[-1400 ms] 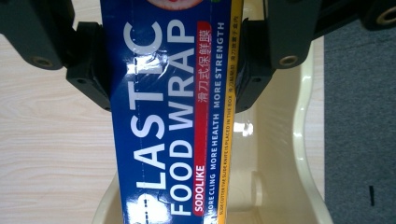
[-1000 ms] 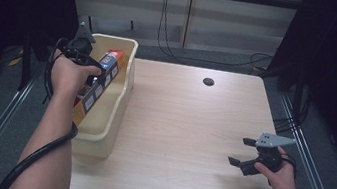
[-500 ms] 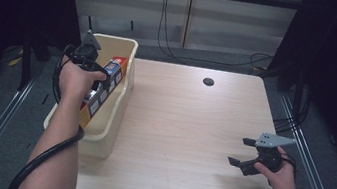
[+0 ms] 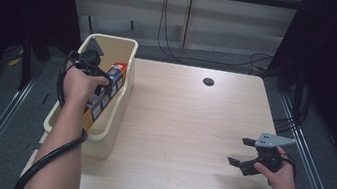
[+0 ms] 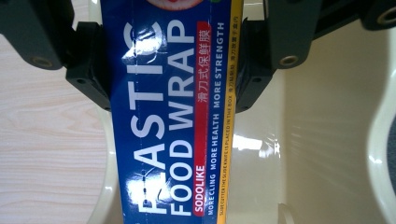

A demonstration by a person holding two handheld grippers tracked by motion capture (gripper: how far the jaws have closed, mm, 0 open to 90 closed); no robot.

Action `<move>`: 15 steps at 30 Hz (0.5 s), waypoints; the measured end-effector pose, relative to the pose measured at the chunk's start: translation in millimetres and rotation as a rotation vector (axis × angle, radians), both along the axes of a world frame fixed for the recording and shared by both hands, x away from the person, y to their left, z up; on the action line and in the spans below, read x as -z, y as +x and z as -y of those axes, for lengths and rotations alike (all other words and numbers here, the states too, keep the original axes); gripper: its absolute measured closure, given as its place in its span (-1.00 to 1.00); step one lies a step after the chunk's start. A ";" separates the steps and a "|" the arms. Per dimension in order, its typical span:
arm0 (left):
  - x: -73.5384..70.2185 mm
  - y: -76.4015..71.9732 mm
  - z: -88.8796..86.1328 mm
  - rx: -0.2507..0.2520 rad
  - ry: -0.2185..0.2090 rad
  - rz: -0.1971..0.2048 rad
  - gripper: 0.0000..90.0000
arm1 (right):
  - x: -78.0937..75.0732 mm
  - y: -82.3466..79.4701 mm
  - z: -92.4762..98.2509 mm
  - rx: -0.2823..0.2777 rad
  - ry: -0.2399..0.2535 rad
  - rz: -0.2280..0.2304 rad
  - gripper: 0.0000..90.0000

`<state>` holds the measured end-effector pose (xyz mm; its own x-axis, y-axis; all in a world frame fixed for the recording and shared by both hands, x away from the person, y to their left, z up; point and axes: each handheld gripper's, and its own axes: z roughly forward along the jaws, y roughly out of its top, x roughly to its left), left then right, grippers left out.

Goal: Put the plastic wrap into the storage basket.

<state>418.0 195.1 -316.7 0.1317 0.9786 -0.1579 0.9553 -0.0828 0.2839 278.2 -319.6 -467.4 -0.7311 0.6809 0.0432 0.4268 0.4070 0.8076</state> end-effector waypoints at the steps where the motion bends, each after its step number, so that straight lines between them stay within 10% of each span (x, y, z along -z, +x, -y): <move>1: 1.8 0.0 -0.3 0.004 0.004 -0.003 -0.10 | -0.1 -0.2 0.2 0.005 0.002 -0.002 -0.89; 15: 15.4 2.8 4.1 -0.005 0.005 -0.022 -0.11 | 0.3 0.7 0.2 0.002 0.003 -0.003 -0.89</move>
